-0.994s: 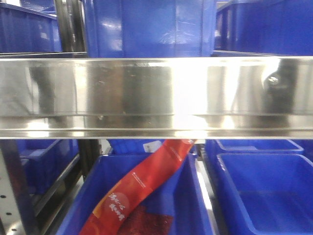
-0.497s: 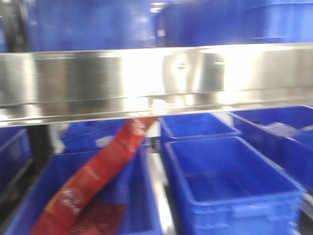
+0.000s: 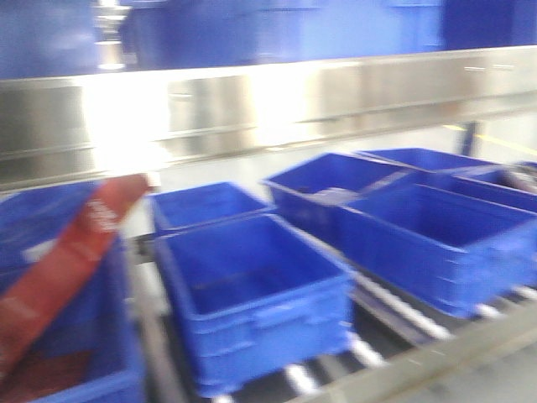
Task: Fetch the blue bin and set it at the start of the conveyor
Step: 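Hold the bin with both grippers while the base turns away from the shelf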
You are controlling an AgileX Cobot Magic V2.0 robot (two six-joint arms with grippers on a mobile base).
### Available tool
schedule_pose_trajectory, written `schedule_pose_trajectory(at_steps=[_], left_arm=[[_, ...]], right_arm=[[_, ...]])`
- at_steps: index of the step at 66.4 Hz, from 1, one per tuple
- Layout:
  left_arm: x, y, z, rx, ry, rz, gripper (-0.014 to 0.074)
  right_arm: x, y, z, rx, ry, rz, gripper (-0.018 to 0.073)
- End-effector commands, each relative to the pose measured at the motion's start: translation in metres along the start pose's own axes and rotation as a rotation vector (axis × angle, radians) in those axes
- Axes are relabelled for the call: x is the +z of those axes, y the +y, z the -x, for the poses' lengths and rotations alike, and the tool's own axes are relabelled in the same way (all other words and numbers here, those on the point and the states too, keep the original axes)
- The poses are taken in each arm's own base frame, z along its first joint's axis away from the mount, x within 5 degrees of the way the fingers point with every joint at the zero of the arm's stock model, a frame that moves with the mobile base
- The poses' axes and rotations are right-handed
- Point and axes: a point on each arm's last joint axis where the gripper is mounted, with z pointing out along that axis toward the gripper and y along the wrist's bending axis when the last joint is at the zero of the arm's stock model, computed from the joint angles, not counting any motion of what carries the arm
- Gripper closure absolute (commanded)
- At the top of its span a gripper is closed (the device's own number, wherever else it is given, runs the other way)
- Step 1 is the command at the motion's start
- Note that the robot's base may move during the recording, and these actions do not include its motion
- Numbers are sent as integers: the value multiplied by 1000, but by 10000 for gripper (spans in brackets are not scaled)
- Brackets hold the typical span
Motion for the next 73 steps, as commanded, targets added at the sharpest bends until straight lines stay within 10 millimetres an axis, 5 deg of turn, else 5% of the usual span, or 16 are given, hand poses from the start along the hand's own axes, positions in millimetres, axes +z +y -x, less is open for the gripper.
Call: schedule_pose_trajectory(at_steps=[1,73], left_arm=[[-8,-9,11,-46,-101,-79,707],[-8,-9,11,-46,-101,-79,707]], right_arm=[[-8,8,6,-2,-63,76,712],[-8,8,6,-2,-63,76,712]])
